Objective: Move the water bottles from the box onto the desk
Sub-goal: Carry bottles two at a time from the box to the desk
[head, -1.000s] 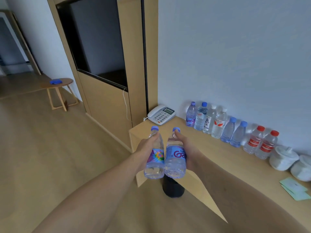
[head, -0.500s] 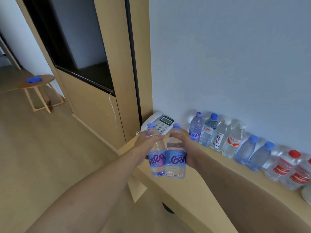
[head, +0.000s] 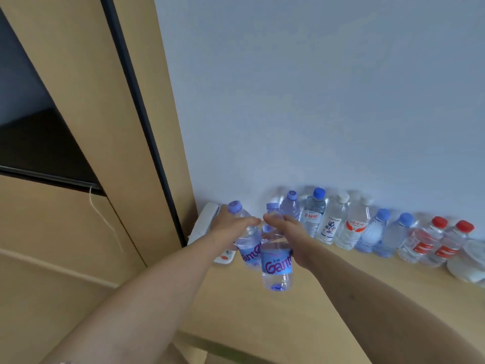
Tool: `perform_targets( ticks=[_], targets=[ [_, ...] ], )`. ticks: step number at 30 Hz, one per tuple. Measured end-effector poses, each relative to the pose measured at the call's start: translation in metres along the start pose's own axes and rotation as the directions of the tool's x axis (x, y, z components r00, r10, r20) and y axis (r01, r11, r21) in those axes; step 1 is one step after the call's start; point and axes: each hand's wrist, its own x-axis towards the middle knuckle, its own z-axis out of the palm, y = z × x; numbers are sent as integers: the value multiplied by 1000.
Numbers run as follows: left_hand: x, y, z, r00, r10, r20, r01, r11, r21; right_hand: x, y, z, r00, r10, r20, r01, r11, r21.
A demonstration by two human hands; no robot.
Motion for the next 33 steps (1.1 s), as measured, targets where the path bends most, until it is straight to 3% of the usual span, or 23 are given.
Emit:
perform_targets(
  ticks=[5,10,14,24,33],
  targets=[
    [42,5,5,998,28,64,-34,995,96,13,7,0,989,-34,-141,30,999,-30],
    [71,9,30,995,32,95,-42,994,101,27,14,-12,980,-43,-192,25,995,-94],
    [89,18,50,995,42,91,-52,992,114,44,13,-25,983,-44,-177,26,994,-104],
    [136,24,86,998,64,-14,-55,931,360,77,15,-49,981,-65,-181,36,986,-160],
    [154,27,95,996,23,-81,-5,976,217,87,13,-49,980,-78,-185,47,985,-165]
  ],
)
